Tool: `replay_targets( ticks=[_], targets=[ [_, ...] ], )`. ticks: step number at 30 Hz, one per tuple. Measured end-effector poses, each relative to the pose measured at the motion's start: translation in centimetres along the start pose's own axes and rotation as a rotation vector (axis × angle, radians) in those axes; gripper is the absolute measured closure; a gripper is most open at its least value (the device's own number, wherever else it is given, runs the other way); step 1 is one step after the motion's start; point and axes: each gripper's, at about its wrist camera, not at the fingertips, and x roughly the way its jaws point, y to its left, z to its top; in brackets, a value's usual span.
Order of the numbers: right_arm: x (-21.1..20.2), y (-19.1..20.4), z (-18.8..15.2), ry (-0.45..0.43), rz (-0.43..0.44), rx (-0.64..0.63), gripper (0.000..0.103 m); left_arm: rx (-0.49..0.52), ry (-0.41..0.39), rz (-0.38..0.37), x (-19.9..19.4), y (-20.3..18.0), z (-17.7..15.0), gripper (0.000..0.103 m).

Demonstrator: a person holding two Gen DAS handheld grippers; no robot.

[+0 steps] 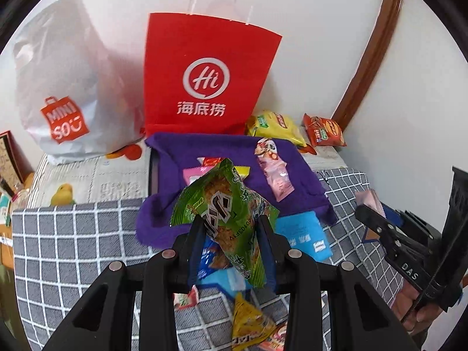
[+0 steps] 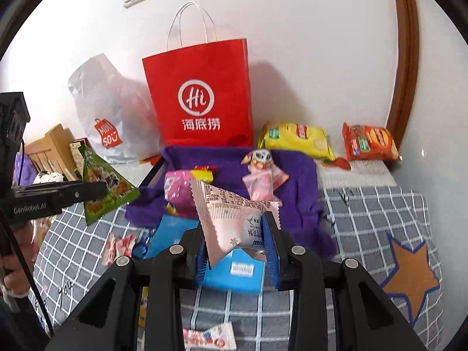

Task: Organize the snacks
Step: 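Lift and carry the green bag and pink-white packet over the purple towel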

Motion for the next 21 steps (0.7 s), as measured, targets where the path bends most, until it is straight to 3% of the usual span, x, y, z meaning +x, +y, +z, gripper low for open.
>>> replay_targets(
  ticks=[21],
  targets=[
    [7.4, -1.1, 8.2, -0.005, 0.018, 0.001, 0.070, -0.042, -0.018, -0.034, 5.9, -0.4, 8.0, 0.069]
  ],
)
